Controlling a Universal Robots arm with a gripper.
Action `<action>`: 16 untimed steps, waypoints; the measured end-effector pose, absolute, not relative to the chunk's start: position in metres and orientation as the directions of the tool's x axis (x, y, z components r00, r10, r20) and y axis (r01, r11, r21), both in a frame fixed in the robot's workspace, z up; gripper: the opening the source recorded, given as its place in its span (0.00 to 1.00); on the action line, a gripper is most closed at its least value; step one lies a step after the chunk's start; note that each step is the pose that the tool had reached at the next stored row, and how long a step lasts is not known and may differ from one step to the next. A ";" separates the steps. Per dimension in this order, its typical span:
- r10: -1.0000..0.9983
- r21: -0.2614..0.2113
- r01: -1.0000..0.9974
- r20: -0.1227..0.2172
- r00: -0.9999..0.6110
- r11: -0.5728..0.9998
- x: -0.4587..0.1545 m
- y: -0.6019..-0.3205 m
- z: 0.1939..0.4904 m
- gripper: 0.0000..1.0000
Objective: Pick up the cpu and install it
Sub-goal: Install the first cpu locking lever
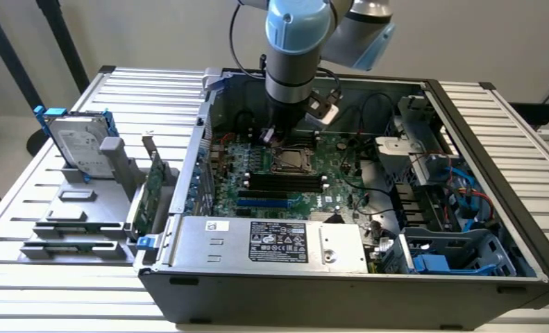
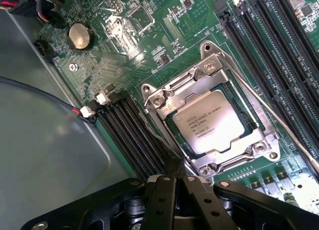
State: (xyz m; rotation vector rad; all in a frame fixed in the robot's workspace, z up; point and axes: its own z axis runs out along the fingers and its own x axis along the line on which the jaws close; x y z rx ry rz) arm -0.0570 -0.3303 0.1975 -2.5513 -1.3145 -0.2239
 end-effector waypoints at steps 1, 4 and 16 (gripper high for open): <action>0.775 -0.161 0.816 0.254 0.578 -0.556 -0.057 -0.330 0.197 0.11; 0.775 -0.161 0.816 0.254 0.578 -0.555 -0.056 -0.329 0.197 0.11; 0.781 -0.163 0.820 0.252 0.572 -0.548 -0.050 -0.329 0.197 0.11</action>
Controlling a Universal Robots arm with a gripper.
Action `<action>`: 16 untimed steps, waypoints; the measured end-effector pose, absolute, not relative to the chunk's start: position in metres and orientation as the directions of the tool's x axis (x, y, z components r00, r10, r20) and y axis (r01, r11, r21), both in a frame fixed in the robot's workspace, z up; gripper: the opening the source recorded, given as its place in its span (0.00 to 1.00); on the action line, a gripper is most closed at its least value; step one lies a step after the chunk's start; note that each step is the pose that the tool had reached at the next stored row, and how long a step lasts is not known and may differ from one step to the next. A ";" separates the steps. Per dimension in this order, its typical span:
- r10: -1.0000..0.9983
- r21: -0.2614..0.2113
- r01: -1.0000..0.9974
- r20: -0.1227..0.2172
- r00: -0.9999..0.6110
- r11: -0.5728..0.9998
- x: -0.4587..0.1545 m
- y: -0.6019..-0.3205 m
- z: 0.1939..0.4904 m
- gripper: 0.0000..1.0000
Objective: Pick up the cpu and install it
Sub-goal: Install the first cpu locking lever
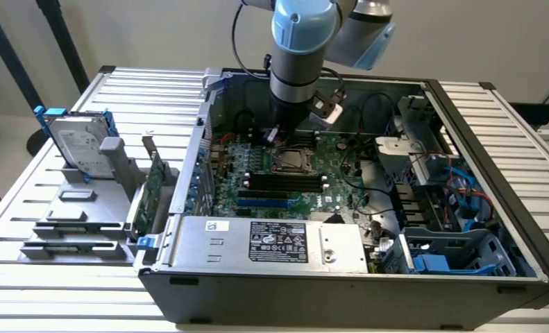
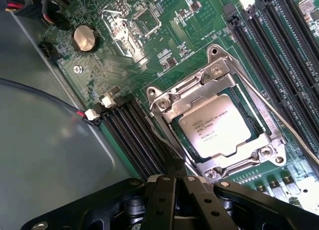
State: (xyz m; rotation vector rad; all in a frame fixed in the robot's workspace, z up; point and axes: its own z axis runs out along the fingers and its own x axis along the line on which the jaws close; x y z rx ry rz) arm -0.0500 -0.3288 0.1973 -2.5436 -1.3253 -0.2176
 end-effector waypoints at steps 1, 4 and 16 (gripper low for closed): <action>0.781 -0.164 0.821 0.252 0.571 -0.547 -0.049 -0.329 0.197 0.11; 0.784 -0.165 0.823 0.251 0.568 -0.543 -0.047 -0.329 0.197 0.11; 0.794 -0.170 0.832 0.248 0.554 -0.528 -0.040 -0.331 0.197 0.11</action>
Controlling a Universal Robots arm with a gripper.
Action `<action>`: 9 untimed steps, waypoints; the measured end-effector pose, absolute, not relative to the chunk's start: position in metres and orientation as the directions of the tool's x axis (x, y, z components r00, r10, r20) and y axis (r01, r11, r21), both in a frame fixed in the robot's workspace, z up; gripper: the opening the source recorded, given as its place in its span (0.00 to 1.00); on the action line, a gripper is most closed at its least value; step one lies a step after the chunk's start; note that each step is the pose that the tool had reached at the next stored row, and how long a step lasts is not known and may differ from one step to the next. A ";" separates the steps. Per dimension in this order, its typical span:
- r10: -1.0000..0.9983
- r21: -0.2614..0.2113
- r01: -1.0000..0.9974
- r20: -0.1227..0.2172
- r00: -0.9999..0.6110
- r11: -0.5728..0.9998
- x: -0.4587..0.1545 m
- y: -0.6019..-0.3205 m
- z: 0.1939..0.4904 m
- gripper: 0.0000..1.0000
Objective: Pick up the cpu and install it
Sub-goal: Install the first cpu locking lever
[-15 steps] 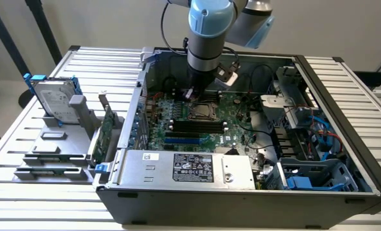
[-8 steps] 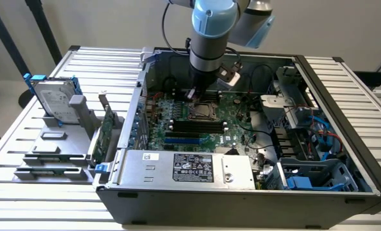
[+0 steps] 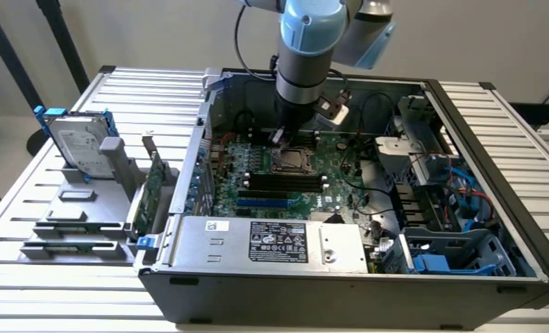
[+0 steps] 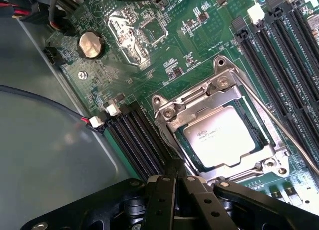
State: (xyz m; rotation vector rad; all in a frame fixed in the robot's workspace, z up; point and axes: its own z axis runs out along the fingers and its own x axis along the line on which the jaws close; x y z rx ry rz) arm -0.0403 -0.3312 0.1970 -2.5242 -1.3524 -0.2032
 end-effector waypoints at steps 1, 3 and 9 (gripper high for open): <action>0.795 -0.170 0.833 0.248 0.553 -0.526 -0.039 -0.332 0.197 0.11; 0.797 -0.171 0.835 0.248 0.551 -0.524 -0.038 -0.332 0.197 0.11; 0.803 -0.172 0.840 0.247 0.543 -0.515 -0.033 -0.333 0.197 0.11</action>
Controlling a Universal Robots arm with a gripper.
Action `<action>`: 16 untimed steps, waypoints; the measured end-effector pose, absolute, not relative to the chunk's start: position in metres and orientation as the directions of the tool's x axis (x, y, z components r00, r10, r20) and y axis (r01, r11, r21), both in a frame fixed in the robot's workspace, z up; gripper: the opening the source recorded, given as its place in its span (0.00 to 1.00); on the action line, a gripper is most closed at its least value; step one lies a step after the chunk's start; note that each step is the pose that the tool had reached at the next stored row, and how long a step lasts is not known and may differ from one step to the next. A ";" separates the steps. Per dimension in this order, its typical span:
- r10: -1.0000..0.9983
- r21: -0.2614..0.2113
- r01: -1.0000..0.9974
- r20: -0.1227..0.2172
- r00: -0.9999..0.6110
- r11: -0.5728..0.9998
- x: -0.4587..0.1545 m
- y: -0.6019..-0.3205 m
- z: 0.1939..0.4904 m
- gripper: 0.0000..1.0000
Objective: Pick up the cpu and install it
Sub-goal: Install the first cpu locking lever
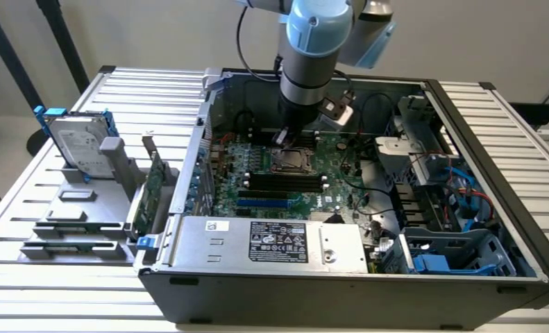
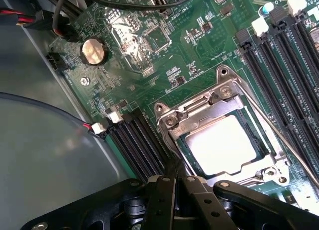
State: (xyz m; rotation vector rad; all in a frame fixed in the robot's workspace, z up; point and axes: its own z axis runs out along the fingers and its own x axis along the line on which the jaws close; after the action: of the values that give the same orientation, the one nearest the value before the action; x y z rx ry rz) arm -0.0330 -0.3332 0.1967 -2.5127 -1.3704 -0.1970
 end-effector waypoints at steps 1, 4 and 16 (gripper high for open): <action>0.804 -0.172 0.841 0.247 0.541 -0.514 -0.032 -0.333 0.197 0.11; 0.807 -0.172 0.843 0.246 0.537 -0.509 -0.030 -0.334 0.196 0.11; 0.820 -0.173 0.856 0.246 0.517 -0.488 -0.018 -0.335 0.196 0.11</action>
State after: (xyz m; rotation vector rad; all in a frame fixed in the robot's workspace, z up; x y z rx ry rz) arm -0.0183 -0.3351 0.1956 -2.4882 -1.4092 -0.1883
